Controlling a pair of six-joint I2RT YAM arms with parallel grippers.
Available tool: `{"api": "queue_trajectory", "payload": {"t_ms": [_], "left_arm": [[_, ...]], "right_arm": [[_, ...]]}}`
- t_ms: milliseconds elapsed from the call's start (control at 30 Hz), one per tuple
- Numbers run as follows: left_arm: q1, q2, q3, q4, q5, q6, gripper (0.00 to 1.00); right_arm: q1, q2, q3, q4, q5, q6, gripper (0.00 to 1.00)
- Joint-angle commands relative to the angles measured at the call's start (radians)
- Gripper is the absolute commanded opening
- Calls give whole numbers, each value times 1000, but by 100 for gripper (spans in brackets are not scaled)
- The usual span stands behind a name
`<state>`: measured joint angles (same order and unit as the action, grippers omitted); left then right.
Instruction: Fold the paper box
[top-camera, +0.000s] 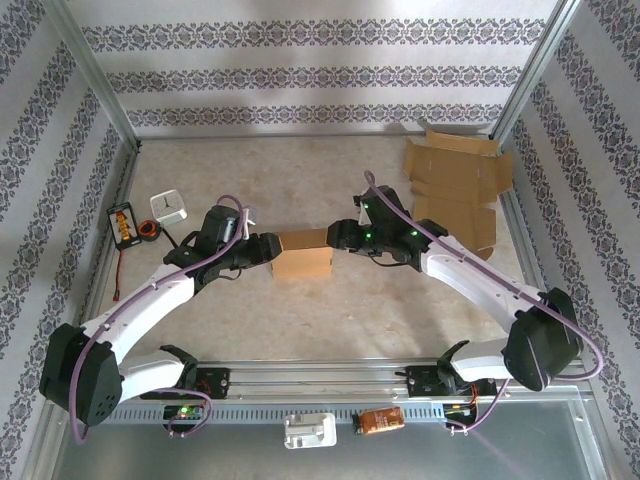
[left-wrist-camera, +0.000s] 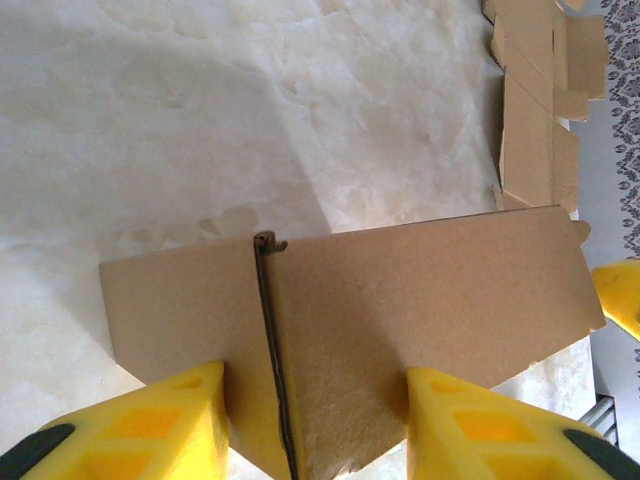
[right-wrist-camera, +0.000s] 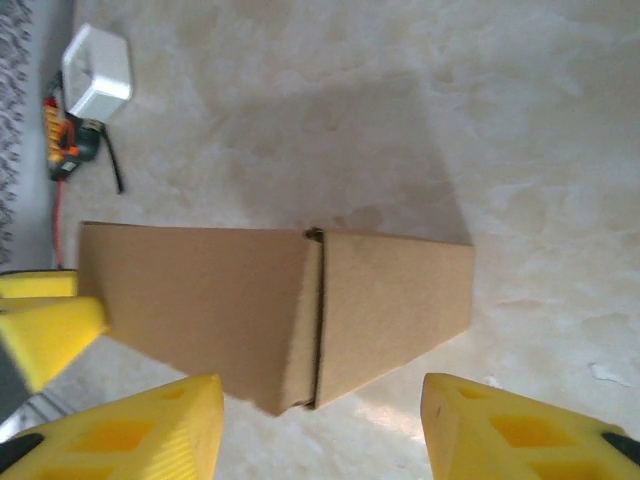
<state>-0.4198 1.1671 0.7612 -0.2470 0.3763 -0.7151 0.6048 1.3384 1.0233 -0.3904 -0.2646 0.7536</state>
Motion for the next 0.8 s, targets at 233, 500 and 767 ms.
{"api": "queue_trajectory", "payload": {"t_ms": [233,500,767], "left_arm": [[-11,3,-13,-47,-23,32,41],[-40,-59,-55,-141,133,80,37],[-194,-415,-155,-320,-46,-32,58]], "right_arm": [[15,86,-23,48,3,-11,39],[127,-6,-171,-25,132,-12,17],[214,-411,-332,-272,202,114,32]]}}
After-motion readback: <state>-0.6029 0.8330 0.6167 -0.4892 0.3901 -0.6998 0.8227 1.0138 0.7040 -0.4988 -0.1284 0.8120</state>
